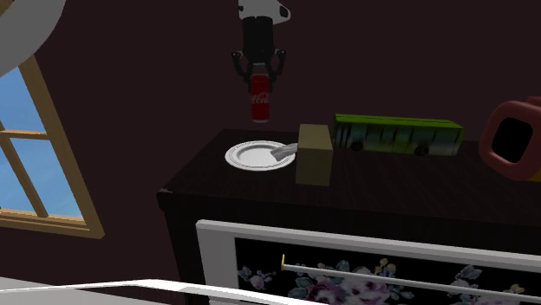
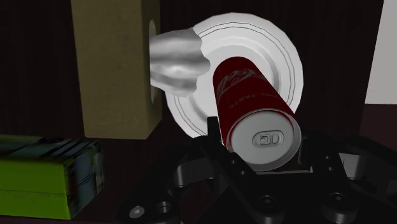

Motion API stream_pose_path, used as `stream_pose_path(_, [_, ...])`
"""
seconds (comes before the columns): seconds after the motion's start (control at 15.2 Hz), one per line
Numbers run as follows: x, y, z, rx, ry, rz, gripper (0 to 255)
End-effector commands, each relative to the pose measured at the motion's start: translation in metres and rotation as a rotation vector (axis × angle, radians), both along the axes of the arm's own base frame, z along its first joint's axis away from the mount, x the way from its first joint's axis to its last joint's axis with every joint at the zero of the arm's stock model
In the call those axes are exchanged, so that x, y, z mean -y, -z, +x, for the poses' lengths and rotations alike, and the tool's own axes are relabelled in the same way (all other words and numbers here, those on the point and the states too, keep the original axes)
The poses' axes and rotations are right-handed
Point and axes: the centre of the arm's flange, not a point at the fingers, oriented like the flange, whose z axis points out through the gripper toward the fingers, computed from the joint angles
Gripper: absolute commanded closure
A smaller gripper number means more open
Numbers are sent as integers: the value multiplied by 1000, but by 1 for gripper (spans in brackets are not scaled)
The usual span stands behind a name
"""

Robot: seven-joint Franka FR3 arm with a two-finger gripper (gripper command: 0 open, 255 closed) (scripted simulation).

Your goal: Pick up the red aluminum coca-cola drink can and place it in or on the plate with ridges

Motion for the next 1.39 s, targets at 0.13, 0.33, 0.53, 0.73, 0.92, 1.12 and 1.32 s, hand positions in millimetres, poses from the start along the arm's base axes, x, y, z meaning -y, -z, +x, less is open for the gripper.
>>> stream_pose_path(0.13, [-1,20,1,0,1,0,255])
stream_pose_path(0.33, [-1,36,1,0,1,0,255])
stream_pose_path(0.53, [-1,52,1,0,1,0,255])
stream_pose_path(0.73, [-1,67,1,0,1,0,255])
stream_pose_path(0.92, [-1,83,1,0,1,0,255])
stream_pose_path(1.12, [-1,94,1,0,1,0,255])
stream_pose_path(1.32, [-1,94,1,0,1,0,255])
